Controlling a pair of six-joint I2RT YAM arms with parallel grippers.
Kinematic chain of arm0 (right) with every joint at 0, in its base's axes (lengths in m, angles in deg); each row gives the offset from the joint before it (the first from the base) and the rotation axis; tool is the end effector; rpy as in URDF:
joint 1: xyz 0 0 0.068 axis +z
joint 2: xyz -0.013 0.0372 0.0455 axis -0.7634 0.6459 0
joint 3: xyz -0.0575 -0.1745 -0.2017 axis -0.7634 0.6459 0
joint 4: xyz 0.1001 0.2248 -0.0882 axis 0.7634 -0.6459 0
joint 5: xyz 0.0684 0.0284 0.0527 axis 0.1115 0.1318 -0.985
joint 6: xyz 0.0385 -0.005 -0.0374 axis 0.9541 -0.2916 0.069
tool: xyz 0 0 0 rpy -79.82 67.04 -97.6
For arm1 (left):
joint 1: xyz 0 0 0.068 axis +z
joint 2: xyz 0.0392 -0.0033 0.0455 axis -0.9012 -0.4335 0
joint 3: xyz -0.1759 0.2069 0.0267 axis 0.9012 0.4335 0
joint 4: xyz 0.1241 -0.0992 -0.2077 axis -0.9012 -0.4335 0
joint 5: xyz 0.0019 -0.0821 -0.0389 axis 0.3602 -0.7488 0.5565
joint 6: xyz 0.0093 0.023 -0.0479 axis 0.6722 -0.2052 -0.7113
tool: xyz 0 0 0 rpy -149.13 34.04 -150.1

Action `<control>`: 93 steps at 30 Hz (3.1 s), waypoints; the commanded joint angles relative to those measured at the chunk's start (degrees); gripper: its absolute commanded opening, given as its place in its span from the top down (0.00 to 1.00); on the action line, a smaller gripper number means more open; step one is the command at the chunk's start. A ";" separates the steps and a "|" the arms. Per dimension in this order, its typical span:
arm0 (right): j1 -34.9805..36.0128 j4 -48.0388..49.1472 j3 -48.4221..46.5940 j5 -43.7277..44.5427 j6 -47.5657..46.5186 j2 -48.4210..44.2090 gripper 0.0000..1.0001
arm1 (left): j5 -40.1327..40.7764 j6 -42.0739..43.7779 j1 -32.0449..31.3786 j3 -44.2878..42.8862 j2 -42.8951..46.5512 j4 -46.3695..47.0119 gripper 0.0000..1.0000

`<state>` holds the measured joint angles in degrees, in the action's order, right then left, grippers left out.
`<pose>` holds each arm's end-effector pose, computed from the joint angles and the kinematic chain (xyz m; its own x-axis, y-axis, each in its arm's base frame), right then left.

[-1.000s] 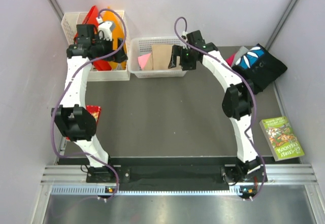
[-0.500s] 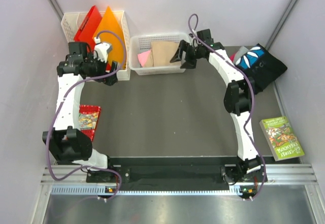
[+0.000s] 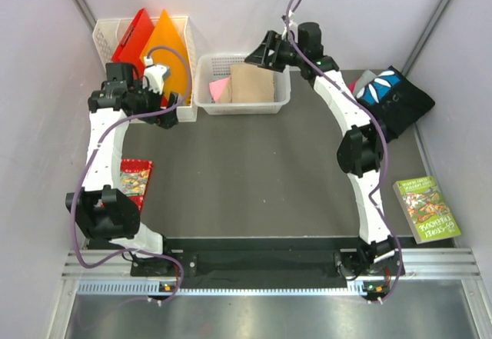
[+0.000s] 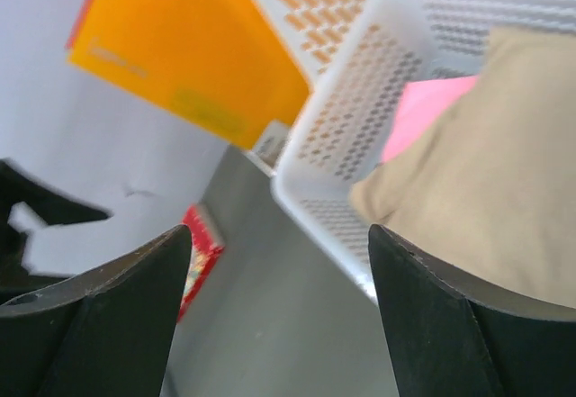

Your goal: Fold and stack the t-shirts

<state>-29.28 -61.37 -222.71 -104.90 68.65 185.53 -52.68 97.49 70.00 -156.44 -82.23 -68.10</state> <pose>0.5067 0.2131 0.3454 -0.6879 0.2448 -0.6833 -0.5325 0.4696 0.7042 0.3181 0.0185 0.3766 -0.6497 0.2947 -0.7008 0.4251 0.9051 -0.0135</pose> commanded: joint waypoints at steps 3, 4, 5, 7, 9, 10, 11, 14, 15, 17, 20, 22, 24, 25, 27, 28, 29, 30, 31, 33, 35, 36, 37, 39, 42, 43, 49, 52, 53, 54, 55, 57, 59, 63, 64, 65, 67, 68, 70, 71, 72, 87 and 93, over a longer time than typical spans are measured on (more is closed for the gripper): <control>-0.19 -4.34 -1.97 17.26 -10.41 7.90 0.20 | 1.17 1.46 0.55 -2.74 2.42 -1.48 0.06; -0.10 -4.43 -2.15 18.58 -11.12 8.44 0.20 | 1.43 1.64 0.63 -3.09 2.60 -1.75 0.06; 0.07 -4.43 -3.28 20.86 -11.74 8.96 0.21 | 1.61 1.82 0.81 -3.36 2.77 -2.01 0.06; -0.01 -4.08 -4.61 22.19 -12.54 10.72 0.21 | 1.87 2.26 1.16 -4.23 2.95 -2.98 0.06; -0.01 -3.64 -5.14 23.07 -12.19 11.78 0.22 | 1.96 2.44 1.60 -4.85 2.95 -3.33 0.06; 0.07 -3.81 -5.05 23.25 -12.19 12.04 0.22 | 1.96 2.44 1.69 -5.29 2.95 -3.51 0.06; 0.42 -4.51 -5.05 24.04 -12.36 12.39 0.22 | 1.96 2.44 1.86 -5.47 2.78 -3.51 0.06; 1.56 -7.59 -3.74 25.45 -15.25 11.88 0.22 | 2.05 2.44 2.21 -5.82 2.34 -3.16 0.06; 1.92 -9.68 -2.95 25.97 -15.96 11.43 0.22 | 2.05 2.35 2.39 -5.82 2.16 -2.90 0.06; 2.88 -11.80 0.03 28.08 -18.32 9.34 0.22 | 1.96 2.18 2.48 -5.82 1.37 -2.02 0.06; 4.20 -15.76 5.39 30.72 -20.79 5.12 0.22 | 1.79 1.47 2.92 -6.00 0.06 -0.71 0.06; 5.08 -17.43 9.08 33.16 -21.94 2.74 0.21 | 1.70 0.60 3.01 -6.43 -0.74 -0.26 0.06; 6.05 -18.40 10.41 34.50 -23.61 0.01 0.21 | 1.09 -0.11 3.18 -6.87 -1.70 0.00 0.06; 6.23 -19.54 10.85 35.02 -23.79 -0.52 0.20 | 0.91 -0.46 3.27 -7.05 -2.06 0.18 0.06; 6.75 -20.07 10.86 35.21 -24.05 -1.49 0.19 | 0.64 -0.99 3.36 -7.14 -2.50 0.44 0.06; 7.02 -20.16 9.73 35.99 -24.23 -1.58 0.17 | 0.56 -1.16 3.36 -7.14 -2.67 0.44 0.06; 7.28 -20.69 8.67 36.26 -24.58 -0.97 0.17 | 0.47 -1.08 3.36 -7.05 -2.76 0.44 0.07; 7.37 -21.04 7.53 36.61 -24.49 -0.44 0.17 | 0.47 -1.16 3.45 -6.88 -2.76 0.36 0.07; 7.28 -21.22 5.25 36.96 -24.32 0.09 0.17 | 0.64 -1.25 3.36 -6.88 -2.76 0.27 0.07; 7.28 -21.13 3.31 38.01 -24.23 1.23 0.16 | 0.91 -0.99 3.36 -6.70 -2.68 0.18 0.07; 7.20 -19.73 3.04 40.47 -24.49 2.11 0.16 | 0.99 -0.90 3.53 -6.70 -2.41 0.01 0.07; 7.11 -19.29 2.25 41.26 -24.58 2.46 0.16 | 0.82 -0.73 3.53 -6.61 -2.32 -0.17 0.07; 6.85 -19.02 1.63 42.49 -24.75 3.77 0.15 | 0.91 -0.64 3.53 -6.53 -2.15 -0.43 0.07; 6.41 -18.15 0.14 42.85 -24.67 4.92 0.15 | 0.99 -0.46 3.54 -6.61 -2.15 -0.78 0.07; 5.97 -16.30 0.05 42.59 -24.75 6.85 0.15 | 1.08 0.06 3.62 -6.96 -1.62 -1.93 0.07; 5.79 -16.12 -0.04 42.41 -24.84 7.90 0.15 | 1.08 0.41 3.71 -6.96 -1.53 -2.36 0.07; 5.61 -15.50 -0.04 41.80 -24.93 10.98 0.18 | 1.44 1.91 4.15 -7.23 -0.74 -3.95 0.07; 5.61 -15.42 0.75 40.48 -24.32 11.60 0.24 | 1.17 1.74 4.24 -6.88 -0.65 -4.04 0.07; 5.61 -15.33 0.92 40.22 -24.23 11.61 0.26 | 1.08 1.65 4.24 -6.88 -0.83 -4.04 0.07; 5.61 -15.33 1.36 39.78 -24.05 11.52 0.32 | 1.00 1.56 4.24 -6.96 -0.83 -3.95 0.07; 5.61 -15.24 1.36 39.51 -23.96 11.52 0.37 | 1.00 1.47 4.32 -6.96 -0.74 -3.86 0.07; 5.61 -15.33 1.54 39.42 -23.96 10.91 0.58 | 0.91 1.47 4.24 -6.88 -0.83 -3.78 0.07; 5.70 -15.85 1.72 39.25 -23.96 10.20 0.81 | 0.73 1.30 4.41 -6.53 -0.74 -3.69 0.07; 5.70 -15.86 3.91 39.78 -24.66 6.08 1.00 | 0.82 0.86 4.33 -5.47 -0.48 -2.29 0.07; 5.70 -15.86 4.09 39.86 -24.84 5.55 1.00 | 0.91 0.59 4.41 -4.86 -0.30 -2.02 0.07; 5.79 -15.94 4.09 39.78 -24.76 5.02 1.00 | 0.91 0.51 4.41 -4.68 -0.13 -1.76 0.07; 5.87 -16.47 3.65 39.60 -25.10 3.09 1.00 | 1.00 0.33 4.33 -3.63 0.31 -0.97 0.07; 5.96 -16.47 3.30 39.69 -25.19 2.21 1.00 | 1.08 0.33 4.41 -3.28 0.49 -0.61 0.07; 6.40 -17.00 2.51 40.04 -25.89 -0.78 1.00 | 1.43 0.33 4.33 -2.57 0.75 -0.09 0.07; 6.58 -17.17 1.38 40.13 -26.16 -2.00 1.00 | 1.61 0.33 4.41 -2.13 0.84 0.35 0.07; 7.19 -17.00 1.02 40.30 -26.94 -5.06 1.00 | 1.87 0.33 4.33 -1.69 1.19 0.70 0.07; 31.17 -28.95 20.68 48.20 -26.61 -41.79 1.00 | -1.11 0.33 4.41 4.99 2.07 6.42 0.07; 37.78 -30.71 38.69 54.10 -17.49 -56.21 1.00 | -3.66 0.33 4.33 4.90 1.72 5.98 0.07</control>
<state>7.79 -89.19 -192.29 -57.28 44.00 135.74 -53.03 98.36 74.03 -151.41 -82.32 -64.58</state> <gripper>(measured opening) 0.039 0.928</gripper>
